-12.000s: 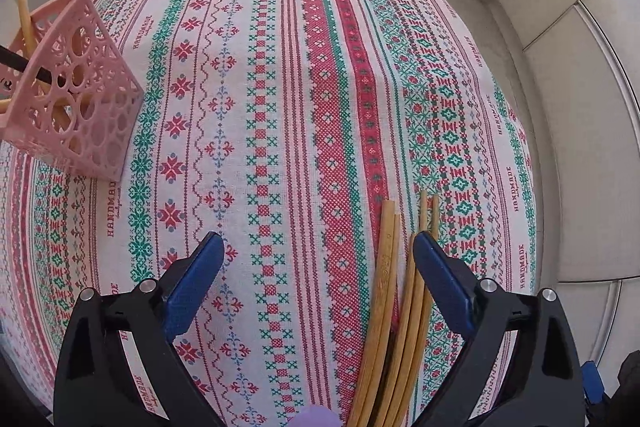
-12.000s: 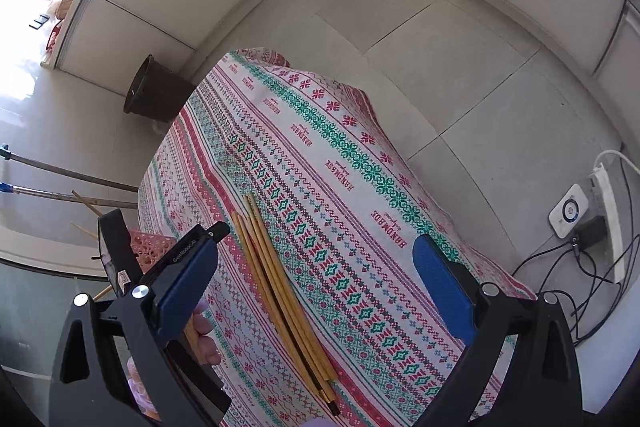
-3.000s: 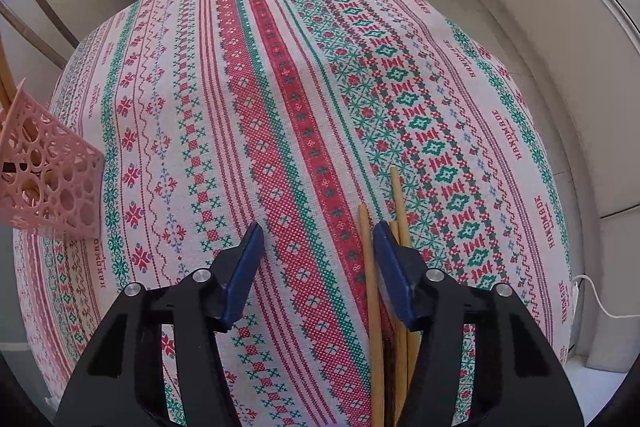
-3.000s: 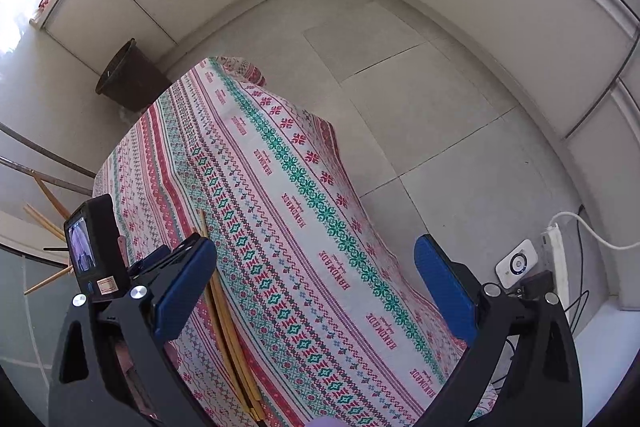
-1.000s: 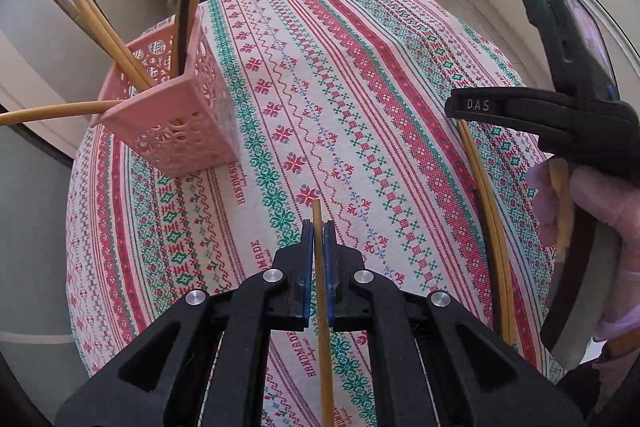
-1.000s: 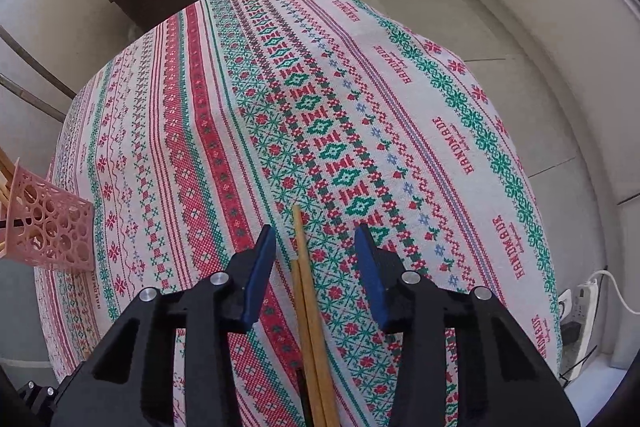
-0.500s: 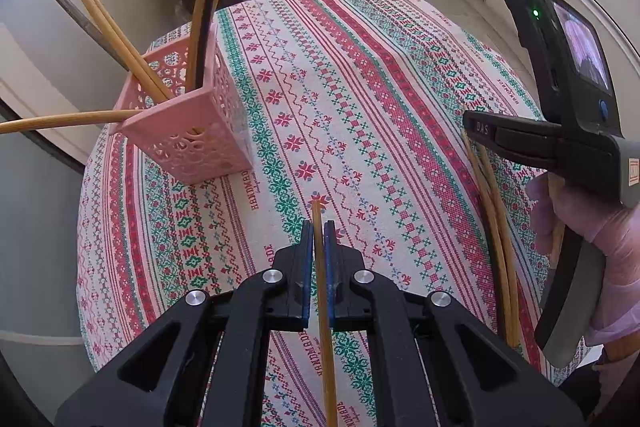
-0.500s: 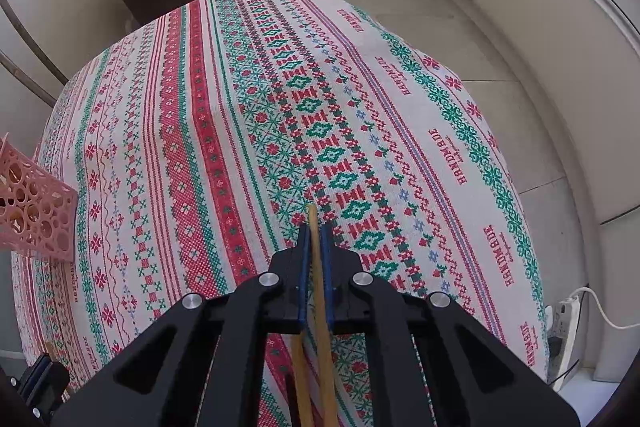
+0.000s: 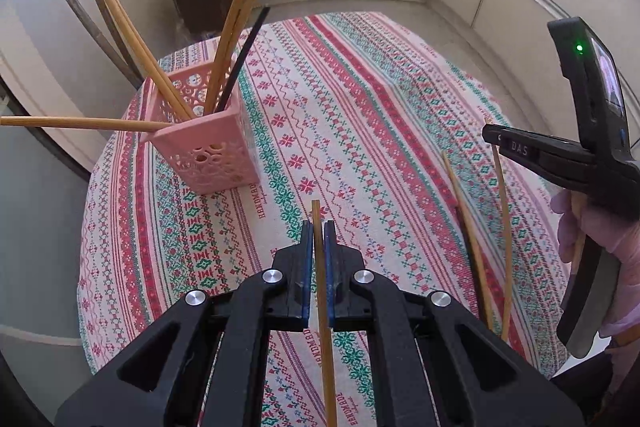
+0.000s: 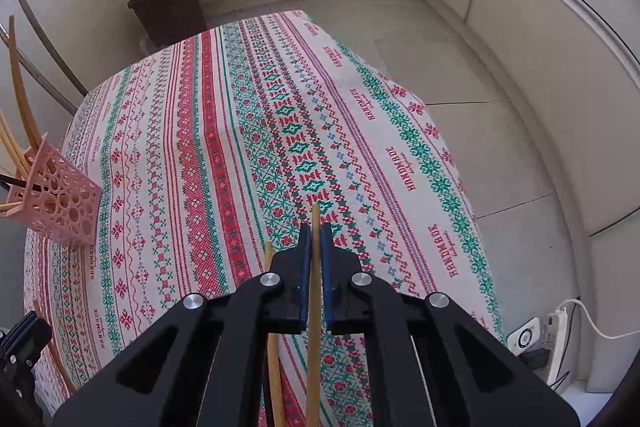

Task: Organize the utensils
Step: 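Lift both held chopsticks and carry them toward the pink holder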

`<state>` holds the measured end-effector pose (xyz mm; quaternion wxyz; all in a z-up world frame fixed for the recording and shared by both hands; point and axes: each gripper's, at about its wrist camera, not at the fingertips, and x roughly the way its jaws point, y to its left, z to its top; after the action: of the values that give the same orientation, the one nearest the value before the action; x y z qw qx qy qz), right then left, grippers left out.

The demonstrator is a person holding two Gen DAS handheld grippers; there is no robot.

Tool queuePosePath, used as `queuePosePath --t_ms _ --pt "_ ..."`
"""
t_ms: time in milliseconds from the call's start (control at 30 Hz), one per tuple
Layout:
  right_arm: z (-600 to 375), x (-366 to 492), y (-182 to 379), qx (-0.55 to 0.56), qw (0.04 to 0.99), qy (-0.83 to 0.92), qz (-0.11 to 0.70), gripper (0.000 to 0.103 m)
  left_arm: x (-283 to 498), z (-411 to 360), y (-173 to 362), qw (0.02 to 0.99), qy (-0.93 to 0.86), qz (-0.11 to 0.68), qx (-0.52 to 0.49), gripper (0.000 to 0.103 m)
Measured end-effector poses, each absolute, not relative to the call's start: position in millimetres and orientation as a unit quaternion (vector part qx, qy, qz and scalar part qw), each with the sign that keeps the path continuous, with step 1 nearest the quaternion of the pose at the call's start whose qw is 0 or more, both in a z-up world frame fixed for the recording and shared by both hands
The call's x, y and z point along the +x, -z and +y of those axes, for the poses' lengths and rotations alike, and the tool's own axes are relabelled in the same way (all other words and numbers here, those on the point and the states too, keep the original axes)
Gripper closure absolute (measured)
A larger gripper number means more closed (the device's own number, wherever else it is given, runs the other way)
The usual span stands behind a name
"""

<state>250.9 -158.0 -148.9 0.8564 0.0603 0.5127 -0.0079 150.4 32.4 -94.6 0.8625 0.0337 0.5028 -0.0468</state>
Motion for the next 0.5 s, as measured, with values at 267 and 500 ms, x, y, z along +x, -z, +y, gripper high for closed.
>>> queuePosePath --t_ms 267,500 --pt "-183.0 222.2 98.6 0.09 0.877 -0.01 0.472 0.098 137.5 39.3 78.7 0.873 0.064 0.483 0.023 0.098" --pt "-187.5 181.1 51.6 0.106 0.893 -0.05 0.435 0.098 144.2 34.0 116.6 0.828 0.086 0.554 0.024 0.071"
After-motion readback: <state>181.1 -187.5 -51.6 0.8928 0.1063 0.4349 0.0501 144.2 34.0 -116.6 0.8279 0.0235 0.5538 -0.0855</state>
